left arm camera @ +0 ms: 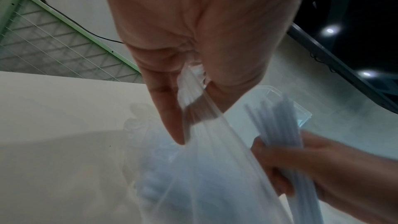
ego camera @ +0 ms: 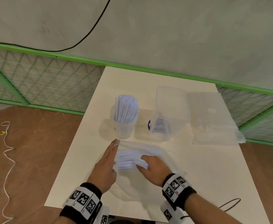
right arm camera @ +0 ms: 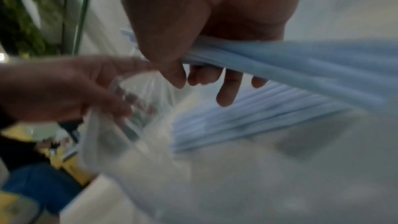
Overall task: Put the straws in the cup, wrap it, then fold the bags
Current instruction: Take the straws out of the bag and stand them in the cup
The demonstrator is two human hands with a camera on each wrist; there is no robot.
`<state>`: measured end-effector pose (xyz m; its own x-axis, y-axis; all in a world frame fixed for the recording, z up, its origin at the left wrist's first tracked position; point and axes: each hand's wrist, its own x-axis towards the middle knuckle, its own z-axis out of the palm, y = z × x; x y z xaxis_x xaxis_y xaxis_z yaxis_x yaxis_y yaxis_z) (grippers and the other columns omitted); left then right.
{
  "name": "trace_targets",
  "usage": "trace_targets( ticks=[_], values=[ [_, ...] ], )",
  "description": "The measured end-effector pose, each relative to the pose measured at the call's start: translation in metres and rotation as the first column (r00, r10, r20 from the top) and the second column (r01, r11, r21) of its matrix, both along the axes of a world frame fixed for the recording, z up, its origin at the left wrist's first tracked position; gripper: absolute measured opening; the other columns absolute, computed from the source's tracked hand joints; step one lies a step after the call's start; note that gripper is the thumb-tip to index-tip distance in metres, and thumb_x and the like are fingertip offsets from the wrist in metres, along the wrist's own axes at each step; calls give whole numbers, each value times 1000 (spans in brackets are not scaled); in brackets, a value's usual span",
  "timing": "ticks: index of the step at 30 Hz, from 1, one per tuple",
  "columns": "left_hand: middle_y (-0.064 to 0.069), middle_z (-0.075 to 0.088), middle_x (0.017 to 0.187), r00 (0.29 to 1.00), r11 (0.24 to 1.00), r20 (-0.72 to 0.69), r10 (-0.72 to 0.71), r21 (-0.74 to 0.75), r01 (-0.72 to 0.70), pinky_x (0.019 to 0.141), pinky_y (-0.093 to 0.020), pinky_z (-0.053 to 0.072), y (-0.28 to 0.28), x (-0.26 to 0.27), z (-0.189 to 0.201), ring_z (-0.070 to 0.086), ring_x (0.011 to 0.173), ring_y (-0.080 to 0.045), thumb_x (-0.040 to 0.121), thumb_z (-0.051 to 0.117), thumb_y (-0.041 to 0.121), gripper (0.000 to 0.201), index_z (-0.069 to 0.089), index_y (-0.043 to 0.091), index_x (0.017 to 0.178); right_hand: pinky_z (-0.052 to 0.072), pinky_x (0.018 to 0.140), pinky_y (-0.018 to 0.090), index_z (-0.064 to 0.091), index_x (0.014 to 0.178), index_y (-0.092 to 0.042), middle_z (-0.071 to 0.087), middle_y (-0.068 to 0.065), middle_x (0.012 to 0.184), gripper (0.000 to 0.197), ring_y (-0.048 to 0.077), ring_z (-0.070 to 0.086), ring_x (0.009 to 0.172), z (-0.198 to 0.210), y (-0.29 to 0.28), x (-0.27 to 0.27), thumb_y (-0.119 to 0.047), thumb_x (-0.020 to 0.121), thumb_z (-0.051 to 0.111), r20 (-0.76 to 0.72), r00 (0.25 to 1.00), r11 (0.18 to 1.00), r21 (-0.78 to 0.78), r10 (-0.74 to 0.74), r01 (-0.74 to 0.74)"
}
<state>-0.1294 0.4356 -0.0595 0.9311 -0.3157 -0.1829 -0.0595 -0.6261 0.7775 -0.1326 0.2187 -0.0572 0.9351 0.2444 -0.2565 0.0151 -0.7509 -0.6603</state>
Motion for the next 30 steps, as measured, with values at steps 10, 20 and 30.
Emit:
trace_targets(
  ticks=[10,20,30],
  values=[
    [28,0,156,1000,1000,-2,-4,4,4,80,10,29,-3,4,0,46,127,-17,76,48,-17,100,9,32,153,43,58,31,50,64,-8,52,2,61,27,9,49,56,22,-8,-15,-24,77,68,-56,952,897,323,-300,302],
    [27,0,157,1000,1000,-17,8,19,-7,79,10,27,-4,5,2,45,130,-16,76,48,-16,98,9,31,153,30,52,24,37,55,-23,35,-7,48,33,10,32,49,20,-20,-17,-33,77,59,70,989,984,131,-132,122],
    [32,-4,155,1000,1000,-8,8,29,-7,94,-6,33,-3,2,7,45,129,-13,77,48,-13,98,7,34,152,59,75,33,76,85,-15,76,-2,86,14,10,71,83,130,-22,49,-28,81,78,103,978,931,337,-182,138]
  ],
)
